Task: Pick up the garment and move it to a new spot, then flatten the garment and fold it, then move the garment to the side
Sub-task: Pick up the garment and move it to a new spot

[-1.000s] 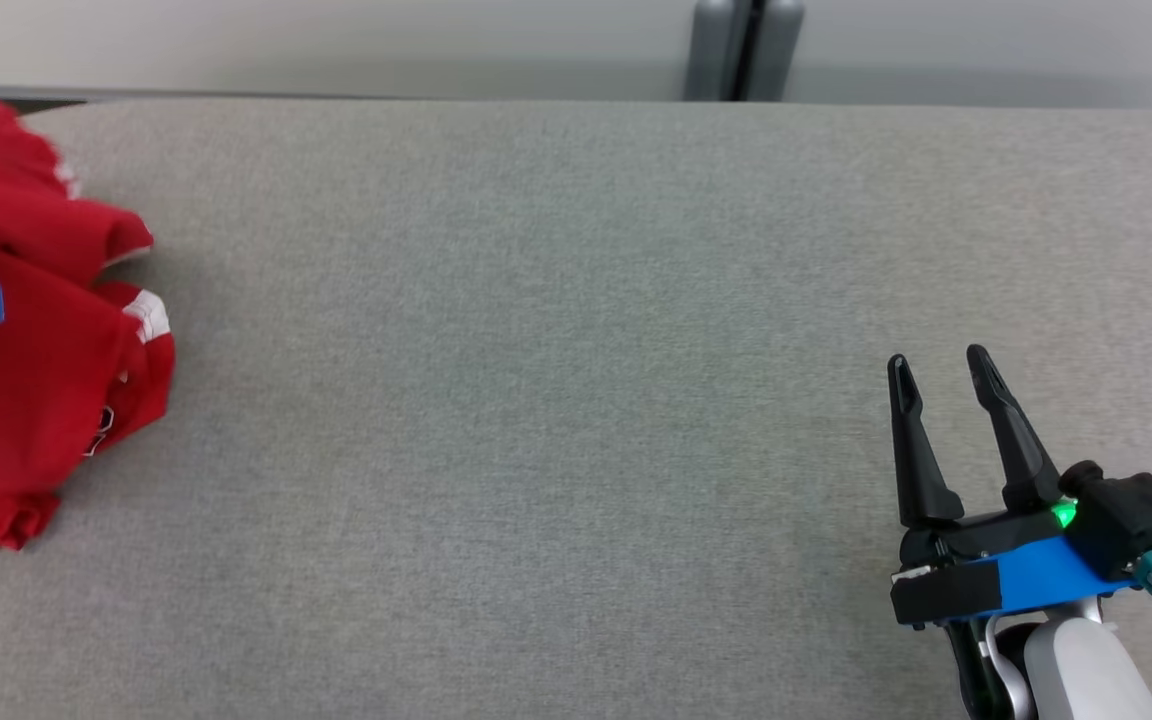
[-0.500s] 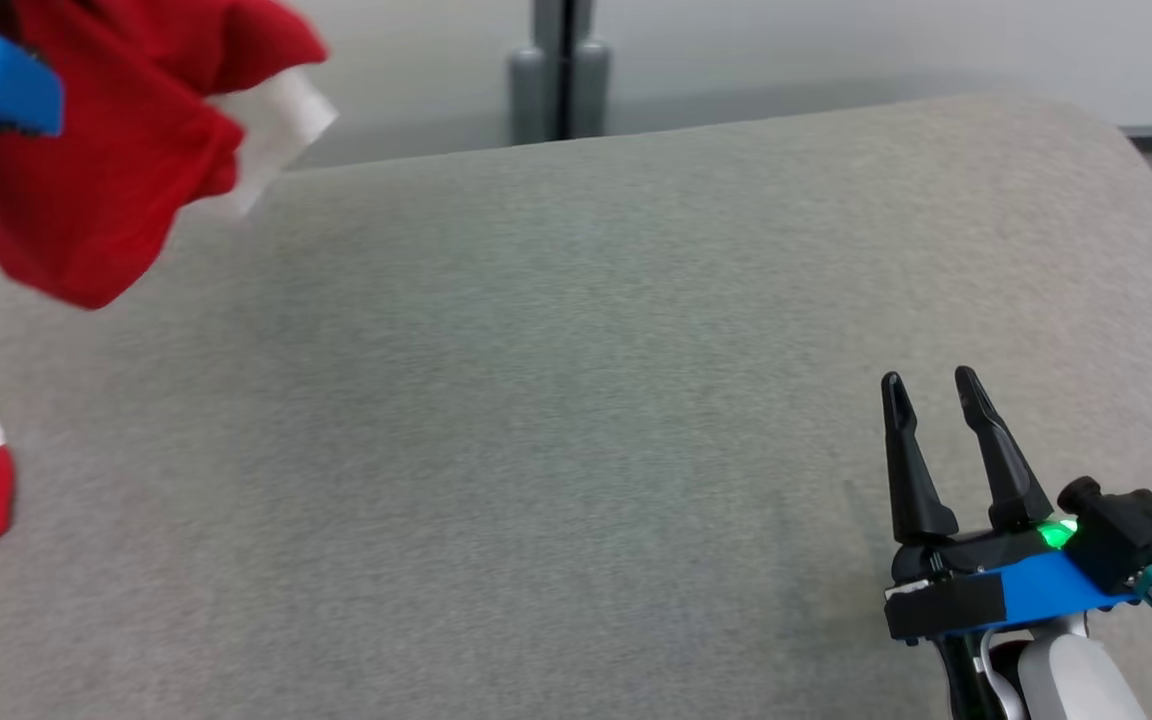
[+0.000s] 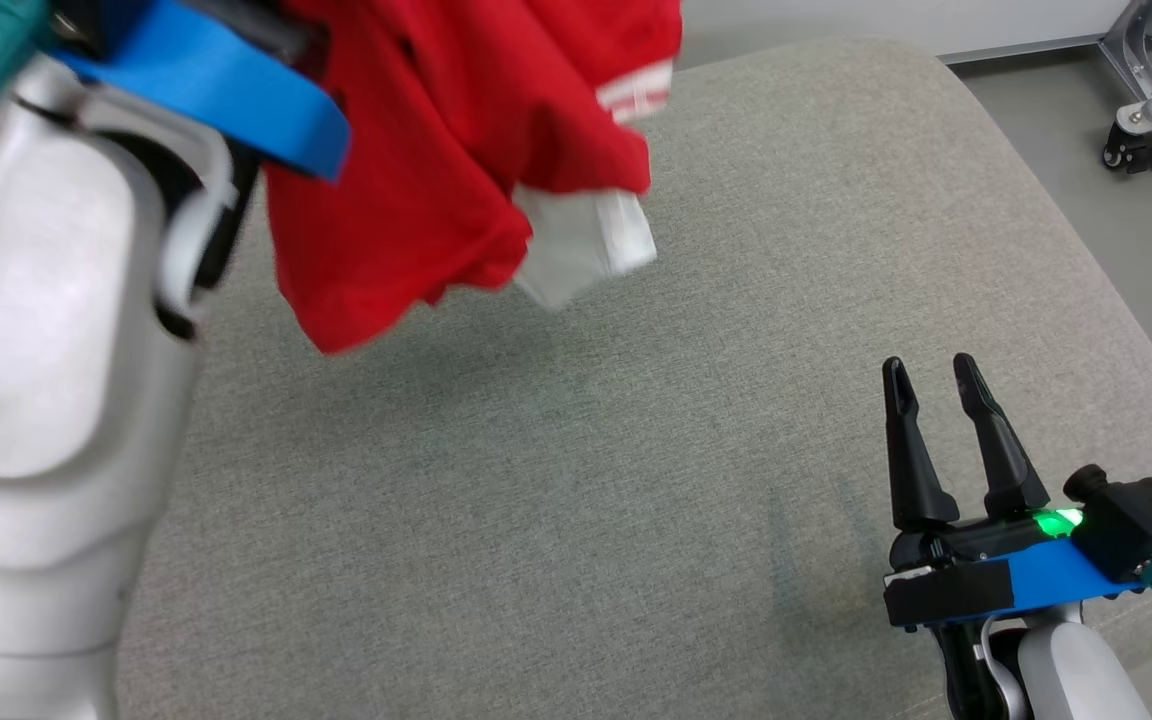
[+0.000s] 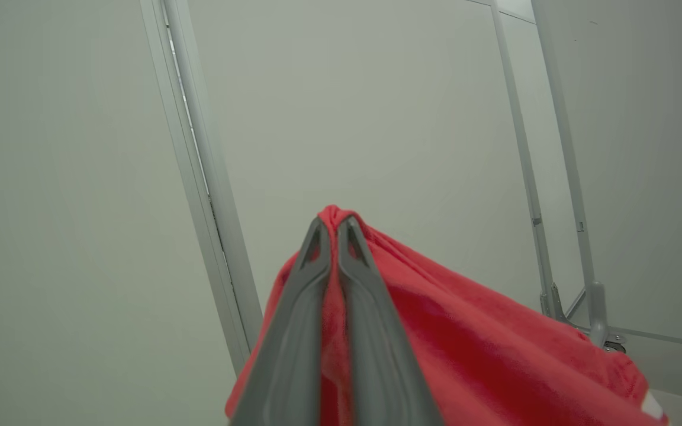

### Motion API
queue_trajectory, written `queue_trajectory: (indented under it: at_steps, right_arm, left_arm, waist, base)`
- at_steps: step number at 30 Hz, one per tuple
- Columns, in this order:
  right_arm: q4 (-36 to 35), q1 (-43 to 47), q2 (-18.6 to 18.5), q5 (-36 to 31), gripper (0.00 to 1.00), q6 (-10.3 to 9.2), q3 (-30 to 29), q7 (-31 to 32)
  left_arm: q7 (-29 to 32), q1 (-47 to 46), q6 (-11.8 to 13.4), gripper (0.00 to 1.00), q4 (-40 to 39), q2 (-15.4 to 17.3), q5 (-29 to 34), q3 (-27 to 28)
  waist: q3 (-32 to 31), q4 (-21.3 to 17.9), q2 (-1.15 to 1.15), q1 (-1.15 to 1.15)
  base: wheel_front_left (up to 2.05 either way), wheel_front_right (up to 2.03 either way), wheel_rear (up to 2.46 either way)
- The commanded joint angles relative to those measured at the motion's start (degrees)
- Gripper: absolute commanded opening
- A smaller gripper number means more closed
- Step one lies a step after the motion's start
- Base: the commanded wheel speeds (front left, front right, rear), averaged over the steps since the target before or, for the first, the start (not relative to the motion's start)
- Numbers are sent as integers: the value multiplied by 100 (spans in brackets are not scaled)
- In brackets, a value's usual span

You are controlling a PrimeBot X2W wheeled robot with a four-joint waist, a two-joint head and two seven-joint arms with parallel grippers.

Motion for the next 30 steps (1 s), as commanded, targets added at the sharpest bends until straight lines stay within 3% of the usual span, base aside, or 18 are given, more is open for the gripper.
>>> queue_trajectory:
  at_steps: [1, 19, 20, 21, 25, 30]
  right_arm:
    - [-8, -41, 1, 26, 100, 3, -5, -18]
    - [138, -29, -1, -99, 100, 3, -8, -18]
    - [147, -6, 0, -110, 100, 3, -4, -18]
    - [159, 22, -1, -126, 100, 3, -22, -18]
    - [221, 88, 0, -163, 100, 3, -37, -18]
    - [268, 165, 0, -210, 100, 3, -66, -18]
  left_arm:
    - [-46, 169, -1, 0, 81, -26, -34, -57]
    - [-1015, 2596, 23, 0, 1986, -901, -348, -1149]
    - [-1064, 2626, 24, 61, 2018, -931, -331, -1180]
    - [-1126, 2659, 32, 100, 2043, -968, -332, -1200]
    - [-1318, 2722, 107, 100, 1901, -1064, -275, -1170]
    - [-1388, 2861, 307, 100, 1326, -960, -193, -831]
  waist:
    - [0, -13, 0, 0]
    - [-64, 233, 0, 0]
    - [-82, 256, 0, 0]
    - [-107, 291, 0, 0]
    - [-218, 424, 0, 0]
    - [-381, 610, 0, 0]
  base:
    - [0, 0, 0]
    - [0, 0, 0]
    - [0, 0, 0]
    - [0, 0, 0]
    - [0, 0, 0]
    - [0, 0, 0]
